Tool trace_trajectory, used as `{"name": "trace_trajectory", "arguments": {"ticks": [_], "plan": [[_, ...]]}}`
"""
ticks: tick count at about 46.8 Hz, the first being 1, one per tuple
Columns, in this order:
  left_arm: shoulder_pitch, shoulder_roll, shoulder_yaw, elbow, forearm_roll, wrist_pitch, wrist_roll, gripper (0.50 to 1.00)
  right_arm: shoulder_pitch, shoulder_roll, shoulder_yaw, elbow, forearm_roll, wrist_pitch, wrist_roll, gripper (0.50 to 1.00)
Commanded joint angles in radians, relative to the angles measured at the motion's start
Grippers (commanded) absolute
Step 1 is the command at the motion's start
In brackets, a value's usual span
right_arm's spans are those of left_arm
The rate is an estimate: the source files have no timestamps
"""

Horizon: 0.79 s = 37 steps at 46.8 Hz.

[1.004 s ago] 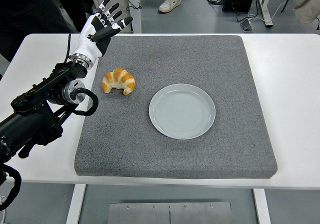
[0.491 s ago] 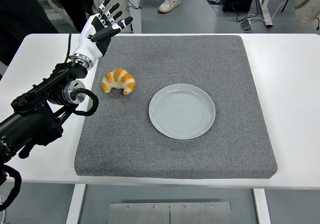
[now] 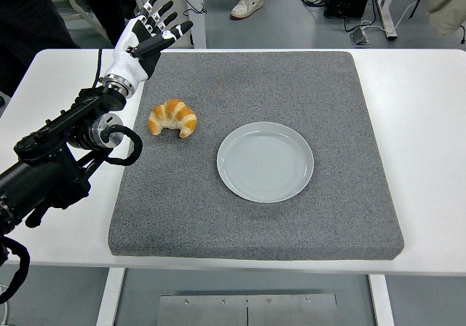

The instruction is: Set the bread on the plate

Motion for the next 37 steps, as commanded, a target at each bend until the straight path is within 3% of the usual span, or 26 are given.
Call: {"name": "trace_trajectory", "arguments": {"ticks": [1,11,21,28,37], "plan": [[-0.002,0.002,0.000,0.000,0.000,0.000,0.004,0.946,0.000,0.000,0.001,0.000,0.000,0.000,0.000,1.000],[-0.009,0.006,-0.002,-0.009,0.000,0.009,0.030,0.936,0.000,0.000,0.000,0.000,0.000,0.000,0.000,1.000],[-0.055,0.025,0.003,-0.017,0.005,0.041,0.119,0.925,0.000,0.000,0.000,0.000,0.000,0.000,0.000,1.000],[-0.092,0.072,0.044,-0.055,0.005,0.043,0.141,0.927,0.000,0.000,0.001,0.000,0.000,0.000,-0.001,1.000],[-0.150,0.181,0.198,-0.187,0.005,0.055,0.142,0.925,0.000,0.000,0.000,0.000,0.000,-0.001,0.000,1.000]]}}
